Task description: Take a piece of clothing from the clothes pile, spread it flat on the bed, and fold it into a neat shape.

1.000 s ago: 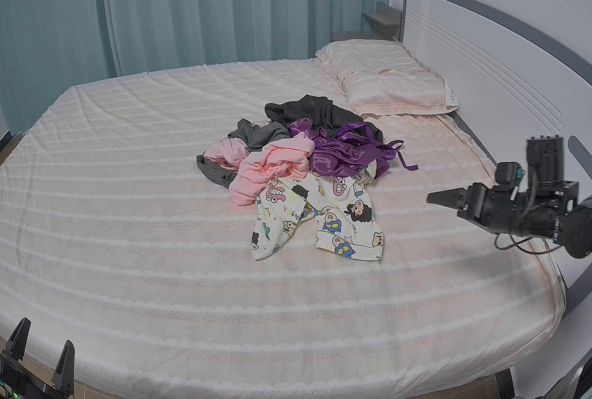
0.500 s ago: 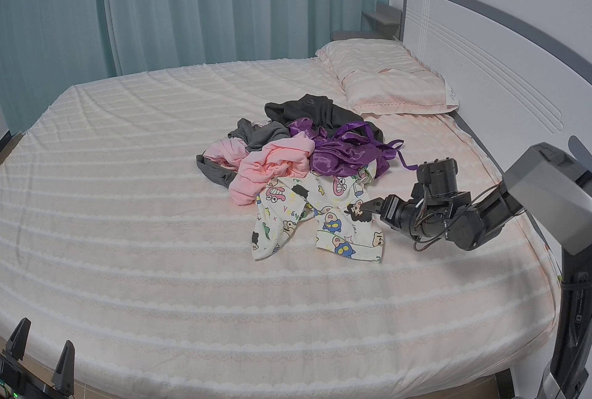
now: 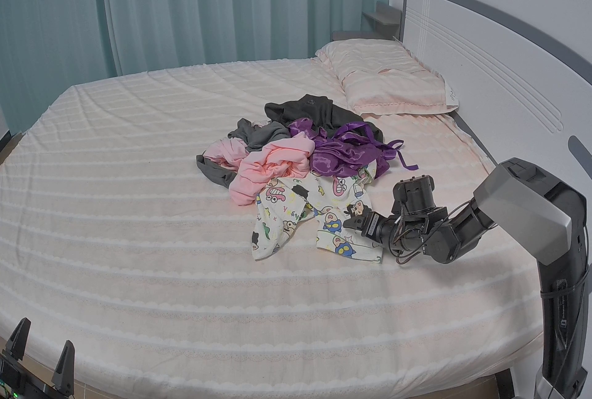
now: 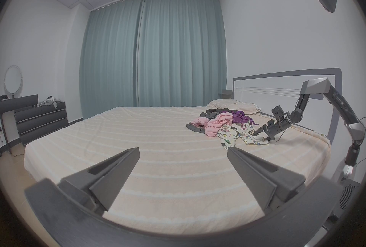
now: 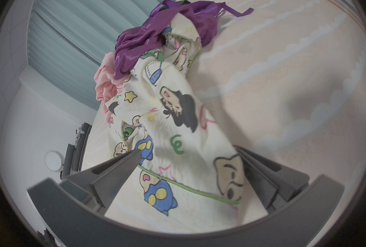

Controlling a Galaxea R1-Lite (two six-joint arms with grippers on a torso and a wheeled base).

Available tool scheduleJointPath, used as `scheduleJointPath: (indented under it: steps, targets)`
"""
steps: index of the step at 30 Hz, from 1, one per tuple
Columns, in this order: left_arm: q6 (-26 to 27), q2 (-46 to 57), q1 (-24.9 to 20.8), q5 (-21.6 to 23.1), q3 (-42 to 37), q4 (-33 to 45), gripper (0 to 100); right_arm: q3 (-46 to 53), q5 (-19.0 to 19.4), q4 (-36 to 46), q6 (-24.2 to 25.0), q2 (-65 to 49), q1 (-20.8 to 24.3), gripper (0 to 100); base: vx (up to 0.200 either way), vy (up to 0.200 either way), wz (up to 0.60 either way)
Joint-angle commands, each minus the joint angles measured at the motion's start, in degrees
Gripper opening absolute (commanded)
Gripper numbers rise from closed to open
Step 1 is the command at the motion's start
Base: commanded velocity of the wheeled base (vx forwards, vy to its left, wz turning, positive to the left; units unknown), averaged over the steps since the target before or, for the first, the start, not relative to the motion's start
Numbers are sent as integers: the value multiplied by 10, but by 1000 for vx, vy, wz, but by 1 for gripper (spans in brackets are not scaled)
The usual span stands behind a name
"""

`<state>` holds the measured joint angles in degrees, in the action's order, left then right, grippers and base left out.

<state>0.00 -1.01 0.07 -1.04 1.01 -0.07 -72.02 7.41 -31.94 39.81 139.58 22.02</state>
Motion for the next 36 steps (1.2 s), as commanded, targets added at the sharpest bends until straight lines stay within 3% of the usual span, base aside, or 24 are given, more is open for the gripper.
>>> scheduleJointPath:
  steps: [1,2,3,10,26,36]
  targets:
    - [0,10,0,0,-10,0,100,-28,-6,3,1,18,18,100,0,0,0]
    - [0,10,0,0,-10,0,100,-31,-6,3,1,21,19,100,0,0,0]
    - [0,10,0,0,-10,-1,100,-41,-12,4,1,29,21,0,0,0,0]
    - [0,10,0,0,-10,0,100,-25,-13,3,1,20,22,0,0,0,0]
    - [0,10,0,0,-10,0,100,145,-12,-4,-6,-142,10,0,0,0,0]
    - [0,10,0,0,-10,0,100,203,-6,-4,-30,-164,7,0,0,0,0]
